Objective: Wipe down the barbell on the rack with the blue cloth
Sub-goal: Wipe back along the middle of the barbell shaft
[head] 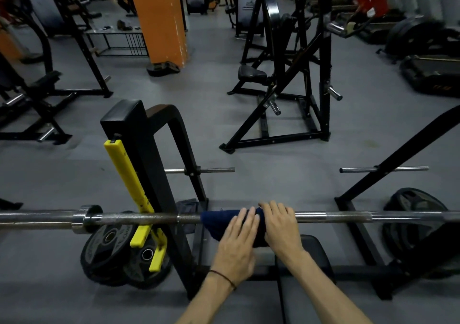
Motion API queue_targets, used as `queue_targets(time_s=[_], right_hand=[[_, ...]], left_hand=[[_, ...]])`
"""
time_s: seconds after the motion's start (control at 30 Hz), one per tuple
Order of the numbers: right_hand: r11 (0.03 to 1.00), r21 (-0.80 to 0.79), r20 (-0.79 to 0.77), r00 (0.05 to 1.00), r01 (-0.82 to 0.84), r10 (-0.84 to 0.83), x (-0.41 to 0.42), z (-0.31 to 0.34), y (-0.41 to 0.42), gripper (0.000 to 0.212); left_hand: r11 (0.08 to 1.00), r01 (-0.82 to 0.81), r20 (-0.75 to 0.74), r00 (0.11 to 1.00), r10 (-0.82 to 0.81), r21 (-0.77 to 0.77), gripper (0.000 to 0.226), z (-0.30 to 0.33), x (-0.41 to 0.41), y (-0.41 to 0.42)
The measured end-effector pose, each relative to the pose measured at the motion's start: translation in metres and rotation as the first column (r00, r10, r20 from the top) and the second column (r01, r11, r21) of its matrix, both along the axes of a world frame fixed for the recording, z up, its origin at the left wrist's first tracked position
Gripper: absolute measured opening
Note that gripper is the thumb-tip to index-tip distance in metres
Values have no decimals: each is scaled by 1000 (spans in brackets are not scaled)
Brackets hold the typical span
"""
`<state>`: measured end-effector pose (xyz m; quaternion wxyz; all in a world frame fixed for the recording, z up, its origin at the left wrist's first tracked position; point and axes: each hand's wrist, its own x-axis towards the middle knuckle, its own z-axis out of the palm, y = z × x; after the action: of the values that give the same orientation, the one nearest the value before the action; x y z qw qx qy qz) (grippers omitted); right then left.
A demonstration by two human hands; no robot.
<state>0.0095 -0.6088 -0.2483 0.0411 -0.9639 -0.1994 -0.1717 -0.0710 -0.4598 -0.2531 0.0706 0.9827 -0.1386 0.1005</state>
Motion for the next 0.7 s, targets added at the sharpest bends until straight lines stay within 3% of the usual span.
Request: queue_targets(time_s=[0.13, 0.27, 0.33, 0.37, 0.4, 0.43, 0.47, 0.5, 0.57, 0.63, 0.7], right_hand=[[996, -48, 37, 997, -72, 73, 14, -3, -7, 63], [990, -92, 48, 993, -104, 109, 21, 6, -2, 43], [972, -196, -111, 988, -128, 108, 29, 27, 3, 29], [968, -208, -308, 949, -142, 73, 37, 41, 7, 21], [972, -194, -589, 808, -135, -5, 45, 54, 7, 17], [980, -154, -810, 584, -128, -51, 54, 64, 8, 15], [985, -129, -911, 405, -114, -72, 60, 69, 9, 13], [989, -108, -945, 321, -105, -69, 64, 73, 9, 13], [988, -102, -924, 378, -120, -50, 63, 70, 9, 15], [981, -125, -806, 592, -148, -14, 56, 57, 3, 21], [978, -128, -532, 844, -163, 71, 46, 39, -6, 24]], left_hand=[[990, -143, 73, 987, 143, -4, 92, -12, -21, 80], [939, -345, 92, 934, 345, -18, 80, -10, -26, 116], [937, -340, 34, 939, 344, -84, 85, -7, -13, 82], [955, -271, 14, 961, 275, -122, 88, -5, -4, 59], [976, -172, 9, 985, 175, -134, 90, -3, 2, 34], [990, -79, 12, 997, 81, -118, 90, -1, 5, 13], [996, -18, 17, 1000, 20, -93, 89, 0, 7, 0], [997, 4, 17, 1000, -3, -74, 88, 2, 8, -4], [999, -22, 17, 1000, 23, -39, 87, 2, 5, 16], [995, -93, 11, 996, 93, -23, 89, -1, -5, 55], [983, -186, 60, 981, 186, -11, 89, -7, -15, 101]])
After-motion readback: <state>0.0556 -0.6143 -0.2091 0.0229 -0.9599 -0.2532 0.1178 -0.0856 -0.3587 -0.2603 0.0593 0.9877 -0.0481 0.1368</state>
